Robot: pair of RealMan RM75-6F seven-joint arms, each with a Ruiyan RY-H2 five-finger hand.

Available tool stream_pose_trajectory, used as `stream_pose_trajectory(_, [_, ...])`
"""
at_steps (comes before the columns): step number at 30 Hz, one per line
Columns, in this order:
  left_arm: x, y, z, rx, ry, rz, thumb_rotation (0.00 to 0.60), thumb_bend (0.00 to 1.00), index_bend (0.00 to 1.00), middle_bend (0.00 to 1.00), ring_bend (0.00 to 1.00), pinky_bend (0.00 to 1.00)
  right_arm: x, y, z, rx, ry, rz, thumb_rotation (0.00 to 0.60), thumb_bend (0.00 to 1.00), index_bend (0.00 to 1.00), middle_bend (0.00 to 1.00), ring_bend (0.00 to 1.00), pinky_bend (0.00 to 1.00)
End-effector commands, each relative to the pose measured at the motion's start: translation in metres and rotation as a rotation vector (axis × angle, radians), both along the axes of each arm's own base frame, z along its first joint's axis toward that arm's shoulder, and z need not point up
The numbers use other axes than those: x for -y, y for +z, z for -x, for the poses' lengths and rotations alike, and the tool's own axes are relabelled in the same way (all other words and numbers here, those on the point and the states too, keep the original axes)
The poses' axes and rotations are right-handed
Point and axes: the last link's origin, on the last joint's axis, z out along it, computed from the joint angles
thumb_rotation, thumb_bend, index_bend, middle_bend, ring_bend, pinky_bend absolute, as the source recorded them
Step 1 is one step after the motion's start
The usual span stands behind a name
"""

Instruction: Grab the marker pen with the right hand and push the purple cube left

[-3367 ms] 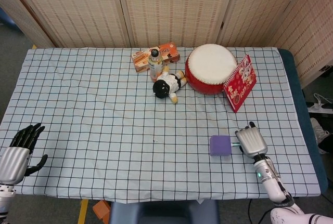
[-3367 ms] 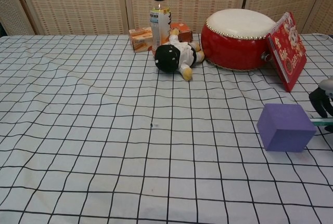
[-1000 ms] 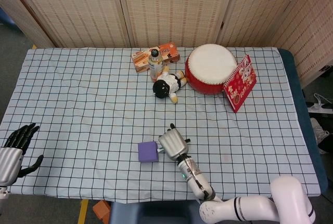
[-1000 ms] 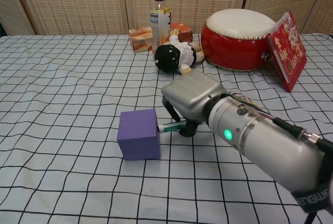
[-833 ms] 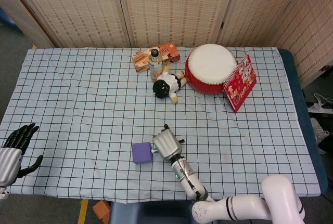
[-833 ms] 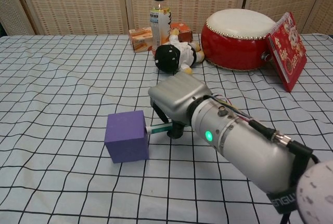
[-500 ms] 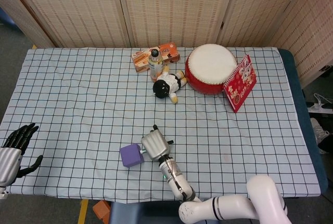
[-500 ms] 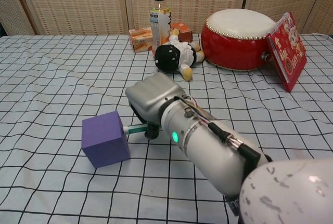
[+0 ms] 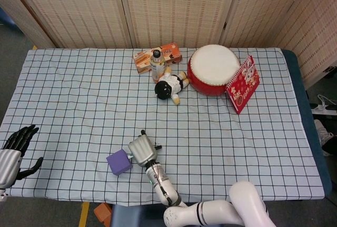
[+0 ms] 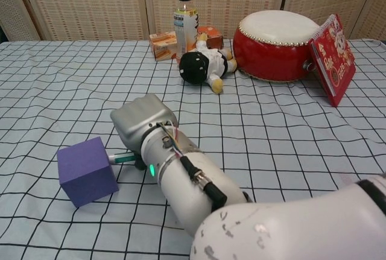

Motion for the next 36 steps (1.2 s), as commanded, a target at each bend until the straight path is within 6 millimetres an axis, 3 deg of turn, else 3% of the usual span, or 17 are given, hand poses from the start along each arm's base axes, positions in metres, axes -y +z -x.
stream_pose_trajectory(1, [0.0,0.0,0.0,0.0,-0.001,-0.001,0.6,0.38,0.0,0.0,0.0,0.1,-0.001,-0.003,-0.003,0.01,0.003,0.002,0.6,0.48,0.91,0.76,0.49,0.25])
stream_pose_trajectory(5, [0.0,0.002,0.0,0.002,-0.001,-0.006,0.6,0.38,0.0,0.0,0.0,0.1,0.003,0.005,0.003,0.015,0.006,0.032,0.6,0.48,0.91,0.76,0.49,0.25])
stream_pose_trajectory(8, [0.001,0.002,0.0,0.002,-0.005,-0.01,0.6,0.38,0.0,0.0,0.0,0.1,0.009,0.022,0.015,0.019,0.004,0.071,0.6,0.48,0.91,0.76,0.49,0.25])
stream_pose_trajectory(13, [0.002,0.0,-0.001,-0.008,-0.008,-0.011,0.6,0.38,0.0,0.0,0.0,0.1,0.016,0.061,0.05,-0.011,-0.005,0.138,0.6,0.48,0.91,0.76,0.49,0.25])
stream_pose_trajectory(20, [0.003,-0.003,-0.003,-0.028,-0.009,-0.017,0.6,0.38,0.0,0.0,0.0,0.1,0.014,0.119,0.131,-0.065,-0.074,0.227,0.6,0.48,0.91,0.76,0.49,0.25])
stream_pose_trajectory(24, [0.003,-0.003,-0.003,-0.033,-0.004,-0.024,0.6,0.38,0.0,0.0,0.0,0.1,0.005,0.14,0.176,-0.088,-0.125,0.243,0.6,0.48,0.87,0.76,0.49,0.25])
stream_pose_trajectory(28, [0.003,-0.004,-0.004,-0.04,-0.004,-0.024,0.6,0.38,0.0,0.0,0.0,0.1,-0.003,0.151,0.212,-0.098,-0.165,0.253,0.6,0.47,0.83,0.76,0.48,0.25])
stream_pose_trajectory(32, [0.003,-0.008,-0.005,-0.05,-0.004,-0.014,0.6,0.38,0.0,0.0,0.0,0.1,-0.006,0.15,0.237,-0.114,-0.201,0.234,0.6,0.47,0.78,0.76,0.46,0.25])
stream_pose_trajectory(34, [0.002,-0.009,-0.005,-0.054,-0.003,-0.01,0.6,0.38,0.0,0.0,0.0,0.1,-0.008,0.146,0.245,-0.118,-0.211,0.206,0.6,0.47,0.71,0.69,0.44,0.25])
stream_pose_trajectory(36, [0.002,-0.01,-0.005,-0.057,-0.002,-0.008,0.6,0.38,0.0,0.0,0.0,0.1,-0.009,0.142,0.249,-0.108,-0.214,0.176,0.6,0.47,0.57,0.58,0.4,0.25])
